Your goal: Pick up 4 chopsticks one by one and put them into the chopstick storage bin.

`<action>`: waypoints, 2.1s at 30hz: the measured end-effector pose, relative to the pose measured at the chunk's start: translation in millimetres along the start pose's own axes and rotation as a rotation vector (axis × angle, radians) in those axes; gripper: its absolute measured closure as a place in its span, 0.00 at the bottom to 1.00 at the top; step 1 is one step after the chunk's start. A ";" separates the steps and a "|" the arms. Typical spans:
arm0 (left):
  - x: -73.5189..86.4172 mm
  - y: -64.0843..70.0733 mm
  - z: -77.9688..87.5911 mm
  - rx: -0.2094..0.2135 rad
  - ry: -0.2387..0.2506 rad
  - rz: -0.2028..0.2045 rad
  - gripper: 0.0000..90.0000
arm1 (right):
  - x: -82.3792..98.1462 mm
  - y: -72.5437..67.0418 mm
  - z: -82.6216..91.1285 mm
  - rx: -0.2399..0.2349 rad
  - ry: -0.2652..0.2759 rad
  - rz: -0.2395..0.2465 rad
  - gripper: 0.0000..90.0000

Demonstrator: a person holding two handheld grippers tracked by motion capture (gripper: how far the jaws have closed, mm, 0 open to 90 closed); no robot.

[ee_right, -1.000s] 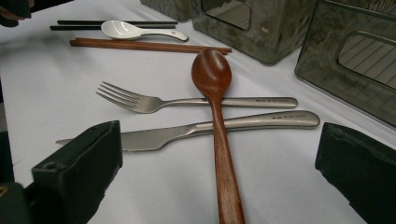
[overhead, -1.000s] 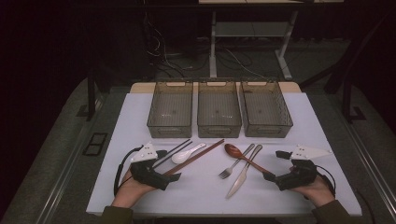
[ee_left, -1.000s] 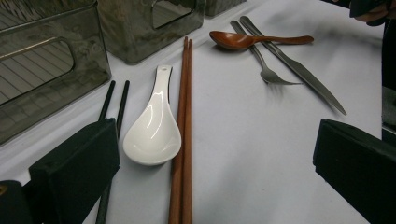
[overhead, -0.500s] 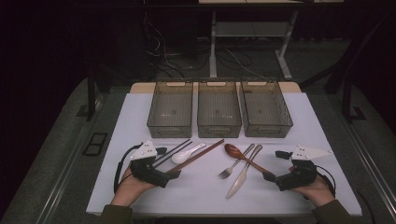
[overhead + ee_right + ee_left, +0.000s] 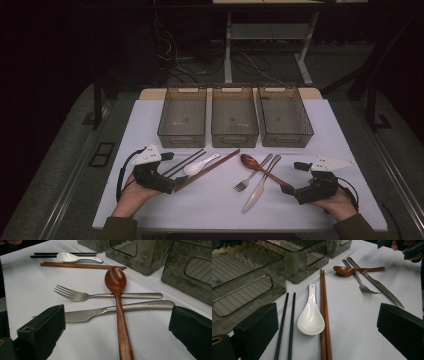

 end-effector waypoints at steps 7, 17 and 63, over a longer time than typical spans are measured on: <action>2.1 -9.1 2.2 -0.020 -0.021 -0.009 0.08 | 0.9 -2.9 -1.3 -0.009 -0.002 0.011 0.01; 3.4 -26.5 7.6 -0.057 -0.022 0.005 0.19 | 1.9 -6.2 1.4 -0.014 0.007 0.011 0.01; 59.0 -64.5 1.4 -0.104 -0.216 0.079 0.83 | 5.7 -5.7 1.2 -0.006 -0.002 0.016 0.01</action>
Point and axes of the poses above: each handheld gripper's, and its own axes: z roughly backward along the jaws, x roughly out of its underside, y roughly to its right, the point moved 10 cm from there along -z, roughly forward along the jaws, and after that the axes turned 3 degrees about z, right-handed, at the moved point
